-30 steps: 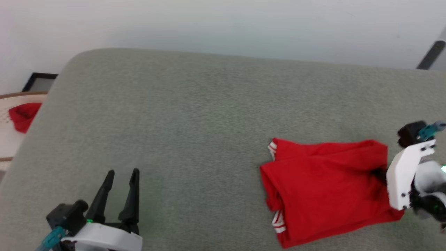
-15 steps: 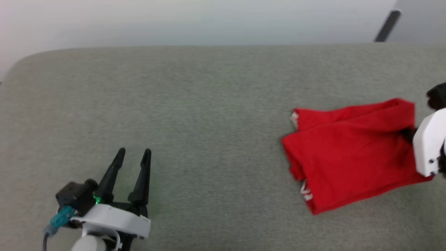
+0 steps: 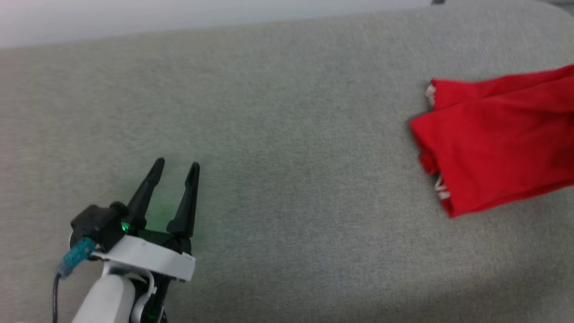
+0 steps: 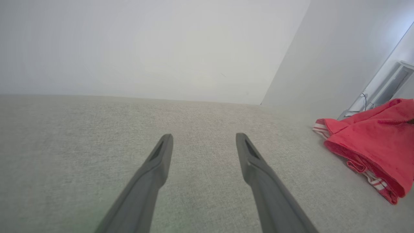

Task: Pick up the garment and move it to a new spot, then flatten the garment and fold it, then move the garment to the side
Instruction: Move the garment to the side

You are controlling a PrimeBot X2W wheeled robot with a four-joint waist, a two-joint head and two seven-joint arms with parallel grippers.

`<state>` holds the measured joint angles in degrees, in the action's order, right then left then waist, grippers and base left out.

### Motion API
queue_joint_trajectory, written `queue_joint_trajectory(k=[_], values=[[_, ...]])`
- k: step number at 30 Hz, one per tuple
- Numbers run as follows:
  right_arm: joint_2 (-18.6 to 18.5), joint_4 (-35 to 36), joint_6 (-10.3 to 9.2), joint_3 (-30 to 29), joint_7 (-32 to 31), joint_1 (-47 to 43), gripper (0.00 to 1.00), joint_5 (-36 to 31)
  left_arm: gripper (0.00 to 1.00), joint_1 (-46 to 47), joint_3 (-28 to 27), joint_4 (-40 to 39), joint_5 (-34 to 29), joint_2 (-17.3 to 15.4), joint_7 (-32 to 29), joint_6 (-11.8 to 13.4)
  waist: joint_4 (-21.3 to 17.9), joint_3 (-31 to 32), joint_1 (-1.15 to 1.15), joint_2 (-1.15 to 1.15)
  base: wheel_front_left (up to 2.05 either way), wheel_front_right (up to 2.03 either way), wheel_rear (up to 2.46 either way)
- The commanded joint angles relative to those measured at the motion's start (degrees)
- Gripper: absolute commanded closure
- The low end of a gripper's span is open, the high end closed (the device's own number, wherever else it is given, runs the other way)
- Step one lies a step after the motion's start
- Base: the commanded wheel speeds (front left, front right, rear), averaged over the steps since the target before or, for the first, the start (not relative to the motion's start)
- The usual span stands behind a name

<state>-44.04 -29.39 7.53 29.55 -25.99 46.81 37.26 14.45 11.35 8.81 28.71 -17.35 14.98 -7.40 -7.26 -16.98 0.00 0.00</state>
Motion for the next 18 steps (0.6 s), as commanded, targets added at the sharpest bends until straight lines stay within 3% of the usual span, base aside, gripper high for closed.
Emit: queue_joint_trajectory(k=[1,13,18], values=[[-0.9,-1.0,-0.08,0.8,1.3,1.8,1.0,-0.2,0.0,1.1,0.3,-0.1,-0.2,-0.5,0.2,-0.1,-2.8,-3.4,0.0,0.0,0.0,0.0,0.0],[-7.0,-11.2,-0.08,7.0,9.4,10.8,1.0,-4.9,0.0,5.3,2.0,-0.9,-0.8,-1.9,0.2,-0.1,-4.0,-10.0,0.0,0.0,0.0,0.0,0.0],[-6.8,-16.3,-0.08,7.3,11.3,13.6,1.0,-7.9,0.0,6.5,2.7,-0.9,-0.5,-2.2,0.2,-0.1,-3.8,-11.9,0.0,0.0,0.0,0.0,0.0]])
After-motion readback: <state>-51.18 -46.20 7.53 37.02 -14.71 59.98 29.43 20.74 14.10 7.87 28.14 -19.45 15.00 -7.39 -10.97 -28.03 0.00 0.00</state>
